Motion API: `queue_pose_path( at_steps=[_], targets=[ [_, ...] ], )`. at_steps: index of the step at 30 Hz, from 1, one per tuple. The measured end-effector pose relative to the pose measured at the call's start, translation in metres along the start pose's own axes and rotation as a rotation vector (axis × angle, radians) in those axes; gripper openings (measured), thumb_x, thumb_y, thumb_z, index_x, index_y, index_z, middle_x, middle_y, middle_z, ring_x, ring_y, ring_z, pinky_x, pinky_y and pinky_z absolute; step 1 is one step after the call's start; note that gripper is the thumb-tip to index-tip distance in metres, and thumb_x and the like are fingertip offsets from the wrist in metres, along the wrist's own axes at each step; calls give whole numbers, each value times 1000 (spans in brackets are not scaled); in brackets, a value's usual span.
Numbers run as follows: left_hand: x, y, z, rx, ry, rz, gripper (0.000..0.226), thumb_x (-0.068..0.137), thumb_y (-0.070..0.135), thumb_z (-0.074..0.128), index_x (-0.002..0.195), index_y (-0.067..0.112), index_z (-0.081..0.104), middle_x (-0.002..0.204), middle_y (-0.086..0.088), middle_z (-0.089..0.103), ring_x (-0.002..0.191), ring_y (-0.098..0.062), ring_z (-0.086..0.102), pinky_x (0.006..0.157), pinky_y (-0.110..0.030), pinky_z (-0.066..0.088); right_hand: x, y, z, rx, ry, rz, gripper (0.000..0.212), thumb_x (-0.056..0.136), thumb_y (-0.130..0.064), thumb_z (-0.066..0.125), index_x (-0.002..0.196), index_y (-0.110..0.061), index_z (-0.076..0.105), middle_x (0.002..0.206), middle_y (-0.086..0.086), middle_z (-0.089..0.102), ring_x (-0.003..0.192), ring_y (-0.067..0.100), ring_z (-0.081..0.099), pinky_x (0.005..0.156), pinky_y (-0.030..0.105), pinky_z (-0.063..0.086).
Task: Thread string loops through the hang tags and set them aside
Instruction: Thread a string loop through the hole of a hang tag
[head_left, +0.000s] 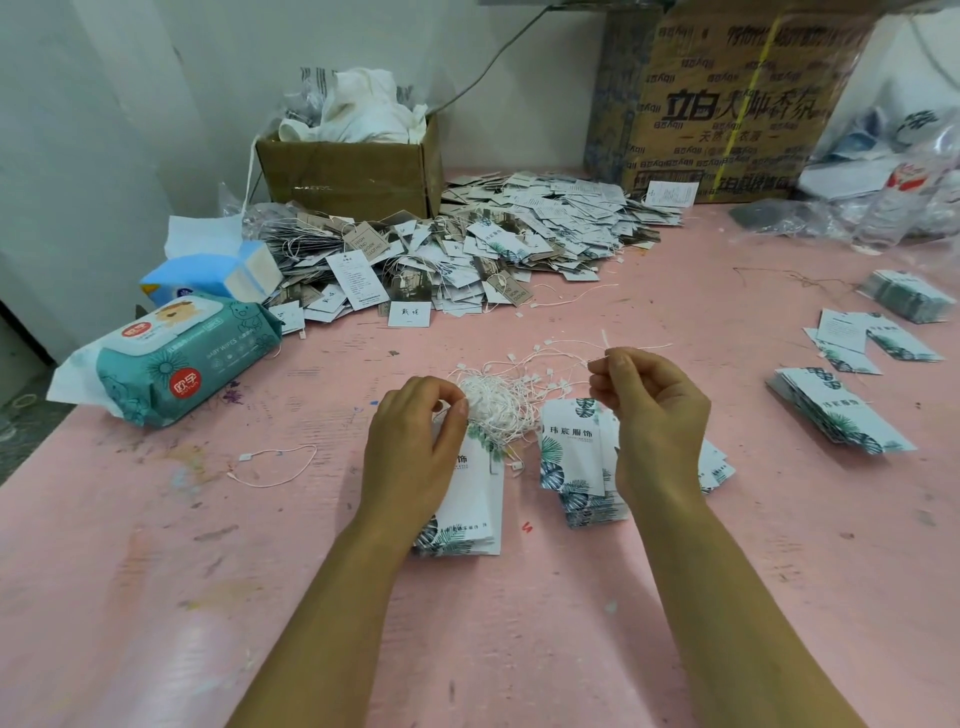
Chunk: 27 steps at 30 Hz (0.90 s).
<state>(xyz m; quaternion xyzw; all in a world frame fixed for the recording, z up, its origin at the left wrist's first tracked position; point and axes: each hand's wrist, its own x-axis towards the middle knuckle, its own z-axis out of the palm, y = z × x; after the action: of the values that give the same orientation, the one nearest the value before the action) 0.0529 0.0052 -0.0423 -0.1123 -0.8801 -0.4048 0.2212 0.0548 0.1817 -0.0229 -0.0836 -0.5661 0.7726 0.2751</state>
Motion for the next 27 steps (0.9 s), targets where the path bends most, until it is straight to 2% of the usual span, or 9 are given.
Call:
queue_pose_path(
  at_steps=[6, 8, 11, 15, 18, 21, 25, 27],
  targets=[
    [0, 1, -1, 4, 24, 30, 5, 91, 12, 57, 89, 11, 62, 89, 7, 56, 89, -23, 52, 79, -37, 39, 1, 1, 0, 35, 109, -30, 17, 90, -1, 55, 79, -10, 63, 59, -8, 66, 56, 6, 59, 61, 18, 51],
    [1, 1, 0, -1, 46, 19, 5, 91, 13, 58, 89, 12, 62, 89, 8, 56, 89, -23, 52, 77, -36, 39, 0, -1, 0, 34, 90, -40, 17, 90, -1, 54, 79, -10, 63, 60, -8, 66, 57, 6, 60, 61, 18, 52],
    [4, -1, -1, -55, 68, -40, 5, 90, 15, 58, 87, 17, 60, 89, 9, 58, 91, -20, 53, 72, -34, 40, -1, -4, 3, -16, -63, -38, 16, 88, 0, 56, 80, -10, 65, 63, -6, 68, 58, 8, 61, 61, 20, 53],
    [13, 1, -1, -85, 15, -48, 9, 90, 16, 57, 84, 22, 56, 85, 14, 56, 93, -19, 53, 71, -31, 36, -1, -5, 14, -85, -223, -9, 17, 87, 4, 56, 87, -9, 66, 67, -2, 70, 60, 11, 63, 60, 21, 53],
    [22, 5, -1, -114, -49, -57, 8, 91, 18, 56, 84, 21, 56, 83, 20, 54, 93, -16, 51, 70, -28, 31, 6, -4, 25, -201, -323, 75, 25, 86, 6, 55, 109, -4, 61, 80, 5, 69, 67, 13, 66, 66, 24, 55],
    [32, 7, -1, -195, -104, -73, 8, 91, 18, 56, 84, 19, 59, 82, 15, 58, 82, -11, 51, 65, -25, 34, 8, -1, 33, -420, -453, 69, 44, 84, 4, 58, 122, -17, 52, 97, 8, 65, 86, 22, 64, 76, 33, 54],
    [43, 12, -1, -295, -135, -83, 14, 91, 12, 55, 80, 20, 58, 79, 9, 64, 76, -3, 56, 60, -10, 37, 5, 5, 39, -565, -614, -13, 48, 78, 6, 53, 110, -27, 39, 104, 5, 58, 92, 20, 60, 76, 28, 52],
    [46, 13, -1, -308, -132, -88, 19, 90, 9, 56, 77, 23, 57, 75, 12, 64, 70, 4, 56, 60, -8, 37, 3, 9, 40, -658, -666, -82, 47, 76, 4, 58, 103, -26, 34, 105, 2, 55, 91, 19, 60, 80, 35, 52]
  ],
)
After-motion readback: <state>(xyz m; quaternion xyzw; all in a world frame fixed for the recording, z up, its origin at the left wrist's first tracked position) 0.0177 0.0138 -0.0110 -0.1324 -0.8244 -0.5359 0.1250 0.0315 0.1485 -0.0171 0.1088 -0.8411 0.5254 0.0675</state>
